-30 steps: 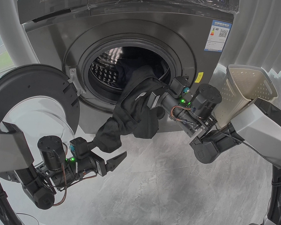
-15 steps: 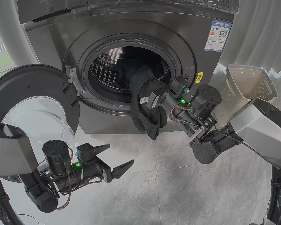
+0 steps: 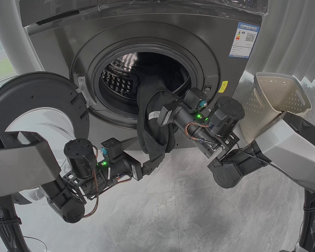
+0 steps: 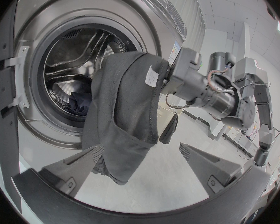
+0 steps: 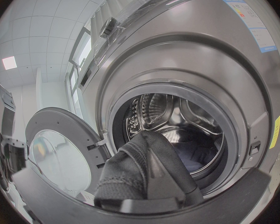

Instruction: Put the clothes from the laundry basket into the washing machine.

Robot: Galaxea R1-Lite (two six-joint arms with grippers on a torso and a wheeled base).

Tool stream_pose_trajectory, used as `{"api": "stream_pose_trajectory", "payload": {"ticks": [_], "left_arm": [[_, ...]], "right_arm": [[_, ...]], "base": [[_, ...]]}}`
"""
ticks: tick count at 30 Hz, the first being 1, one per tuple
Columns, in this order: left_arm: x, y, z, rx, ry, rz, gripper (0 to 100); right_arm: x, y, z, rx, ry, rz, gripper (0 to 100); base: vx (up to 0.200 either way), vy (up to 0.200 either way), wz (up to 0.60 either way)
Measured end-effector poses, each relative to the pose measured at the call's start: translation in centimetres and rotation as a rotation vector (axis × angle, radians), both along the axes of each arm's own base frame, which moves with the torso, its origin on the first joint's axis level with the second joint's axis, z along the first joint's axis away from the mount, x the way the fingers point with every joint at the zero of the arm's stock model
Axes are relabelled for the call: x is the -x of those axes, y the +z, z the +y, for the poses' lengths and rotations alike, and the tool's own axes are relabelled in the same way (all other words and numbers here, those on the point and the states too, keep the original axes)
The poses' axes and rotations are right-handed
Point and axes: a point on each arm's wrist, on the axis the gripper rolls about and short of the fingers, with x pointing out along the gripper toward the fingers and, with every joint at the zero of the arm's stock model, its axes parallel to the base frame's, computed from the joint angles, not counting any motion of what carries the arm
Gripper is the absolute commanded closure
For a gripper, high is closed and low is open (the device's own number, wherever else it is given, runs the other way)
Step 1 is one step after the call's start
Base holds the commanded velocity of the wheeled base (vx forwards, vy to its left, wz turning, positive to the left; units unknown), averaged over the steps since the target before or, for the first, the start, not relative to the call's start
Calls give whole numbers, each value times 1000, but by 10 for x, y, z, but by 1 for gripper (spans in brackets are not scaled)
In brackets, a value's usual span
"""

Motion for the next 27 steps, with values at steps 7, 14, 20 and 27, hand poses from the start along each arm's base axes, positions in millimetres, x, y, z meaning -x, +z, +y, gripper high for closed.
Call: {"api": "stream_pose_trajectory", "payload": {"ticks": [7, 14, 20, 27], "left_arm": [[-27, 0, -13, 35, 11, -53, 0], [-49, 0, -24, 66, 21, -103, 0], [-66, -5, -31, 85, 86, -126, 0], [-81, -10, -33, 104, 154, -143, 0]], "right_arm": [[13, -2, 12, 3, 32, 10, 100], [23, -4, 20, 6, 53, 24, 100], [30, -3, 24, 2, 72, 31, 100], [38, -2, 28, -6, 81, 45, 100]], "base": [[0, 0, 0], [0, 0, 0], [0, 0, 0], [0, 0, 0]]}}
